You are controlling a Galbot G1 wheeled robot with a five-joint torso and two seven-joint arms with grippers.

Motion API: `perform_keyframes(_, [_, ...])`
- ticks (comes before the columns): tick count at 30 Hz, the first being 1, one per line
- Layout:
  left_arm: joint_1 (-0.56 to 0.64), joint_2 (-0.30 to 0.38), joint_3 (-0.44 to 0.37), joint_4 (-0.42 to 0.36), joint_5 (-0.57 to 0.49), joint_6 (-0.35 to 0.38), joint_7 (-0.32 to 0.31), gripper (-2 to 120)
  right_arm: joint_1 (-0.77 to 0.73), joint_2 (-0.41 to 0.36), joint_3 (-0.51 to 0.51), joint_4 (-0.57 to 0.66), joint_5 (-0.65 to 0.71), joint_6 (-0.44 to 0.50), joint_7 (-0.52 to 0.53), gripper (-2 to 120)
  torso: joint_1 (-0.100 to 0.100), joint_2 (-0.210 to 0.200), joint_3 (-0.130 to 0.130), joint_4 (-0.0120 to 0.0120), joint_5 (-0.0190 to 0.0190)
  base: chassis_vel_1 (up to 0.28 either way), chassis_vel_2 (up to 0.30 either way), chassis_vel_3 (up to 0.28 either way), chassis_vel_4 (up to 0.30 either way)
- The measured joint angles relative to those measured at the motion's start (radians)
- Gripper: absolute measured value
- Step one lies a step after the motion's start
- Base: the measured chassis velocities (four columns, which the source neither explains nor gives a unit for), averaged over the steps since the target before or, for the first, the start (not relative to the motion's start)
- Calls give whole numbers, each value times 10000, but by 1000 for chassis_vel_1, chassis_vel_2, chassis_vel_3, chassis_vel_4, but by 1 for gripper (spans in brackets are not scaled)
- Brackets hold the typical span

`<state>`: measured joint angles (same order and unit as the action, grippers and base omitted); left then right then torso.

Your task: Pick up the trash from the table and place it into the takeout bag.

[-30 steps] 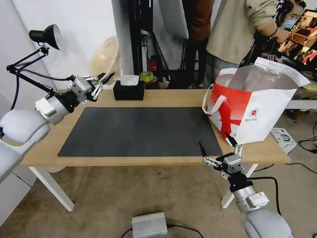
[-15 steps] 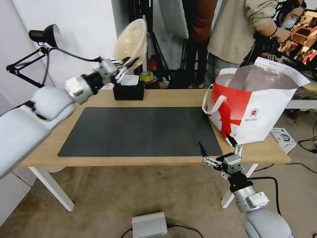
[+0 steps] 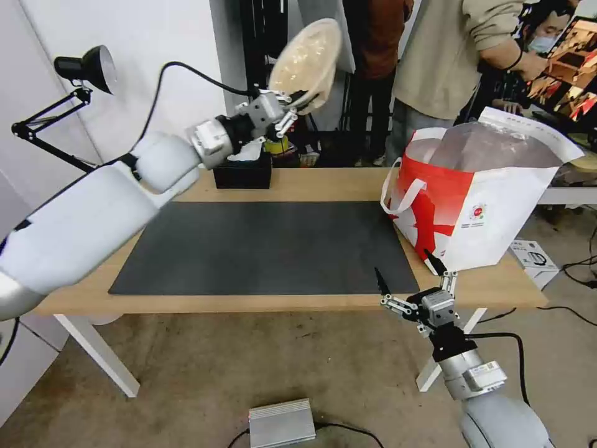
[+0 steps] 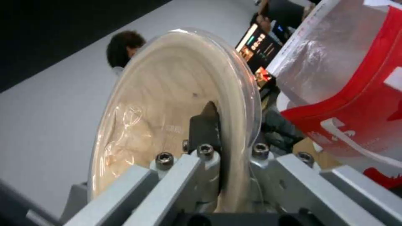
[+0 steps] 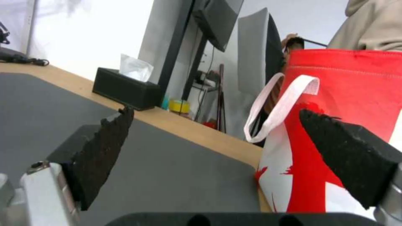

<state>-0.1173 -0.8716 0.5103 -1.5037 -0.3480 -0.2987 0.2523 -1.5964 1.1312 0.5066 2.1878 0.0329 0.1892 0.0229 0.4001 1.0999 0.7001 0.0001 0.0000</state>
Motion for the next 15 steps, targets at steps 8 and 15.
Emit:
perform_keyframes(8, [-366,-1387,285,900,640,-398,353,1,0,0,-1,0,0,0,0,100,0,0,-1,-1,2,0,0,0,0])
perform_keyframes(15, [-365,-2260,418,1390,1225,-616,511,1,0,0,0,0,0,0,0,100,-1,0,-1,-1,1,0,0,0,0])
